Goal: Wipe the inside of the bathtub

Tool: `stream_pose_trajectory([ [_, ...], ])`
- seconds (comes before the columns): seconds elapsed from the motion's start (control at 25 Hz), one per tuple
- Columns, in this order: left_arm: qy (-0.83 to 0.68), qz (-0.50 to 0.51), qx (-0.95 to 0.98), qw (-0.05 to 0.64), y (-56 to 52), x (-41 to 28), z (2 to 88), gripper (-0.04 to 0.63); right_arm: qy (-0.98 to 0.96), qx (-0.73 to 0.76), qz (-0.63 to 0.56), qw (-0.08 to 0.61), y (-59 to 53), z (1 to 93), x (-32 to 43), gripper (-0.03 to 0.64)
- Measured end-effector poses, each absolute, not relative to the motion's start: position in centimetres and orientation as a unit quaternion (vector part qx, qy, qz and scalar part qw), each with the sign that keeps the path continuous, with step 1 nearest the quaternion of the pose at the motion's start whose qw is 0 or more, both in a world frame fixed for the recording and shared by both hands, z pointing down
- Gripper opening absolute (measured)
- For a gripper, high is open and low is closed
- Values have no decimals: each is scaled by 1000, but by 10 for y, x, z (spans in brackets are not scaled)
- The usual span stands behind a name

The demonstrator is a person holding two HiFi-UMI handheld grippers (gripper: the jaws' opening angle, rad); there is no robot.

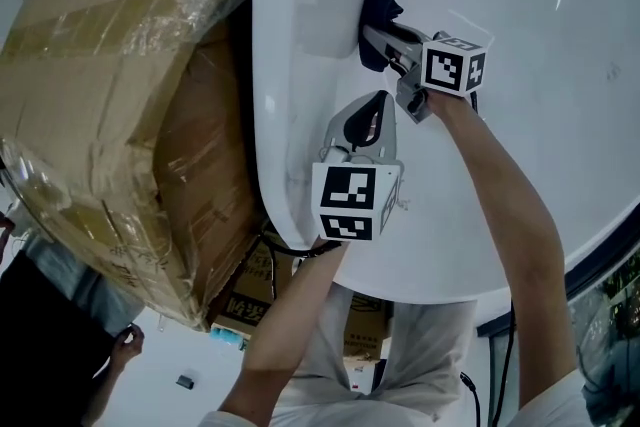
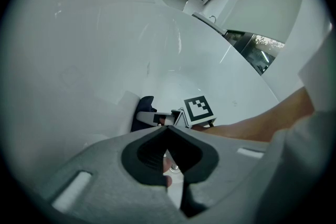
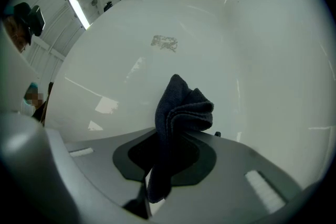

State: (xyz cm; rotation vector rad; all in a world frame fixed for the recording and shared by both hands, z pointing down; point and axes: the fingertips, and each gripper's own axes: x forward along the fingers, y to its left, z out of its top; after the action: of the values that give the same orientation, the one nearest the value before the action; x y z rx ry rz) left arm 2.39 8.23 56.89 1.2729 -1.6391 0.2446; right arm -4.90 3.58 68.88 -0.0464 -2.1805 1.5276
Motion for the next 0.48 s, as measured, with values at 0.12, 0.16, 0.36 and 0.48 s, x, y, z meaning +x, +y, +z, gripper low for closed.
stream_pose_trajectory([
  [0.12, -679, 97, 528, 501, 80, 22, 561, -2, -799, -27, 554, 233, 35, 676, -51, 48],
  [0.16, -679, 95, 528, 502, 80, 22, 558, -2, -800, -29, 553, 232, 36, 672, -53, 48],
  [0.36, -681, 93, 526, 501, 83, 21, 544, -2, -802, -41, 548, 232, 40, 653, -57, 48],
  [0.48, -684, 93, 524, 500, 86, 20, 537, -2, -804, -49, 548, 225, 44, 639, -60, 48],
])
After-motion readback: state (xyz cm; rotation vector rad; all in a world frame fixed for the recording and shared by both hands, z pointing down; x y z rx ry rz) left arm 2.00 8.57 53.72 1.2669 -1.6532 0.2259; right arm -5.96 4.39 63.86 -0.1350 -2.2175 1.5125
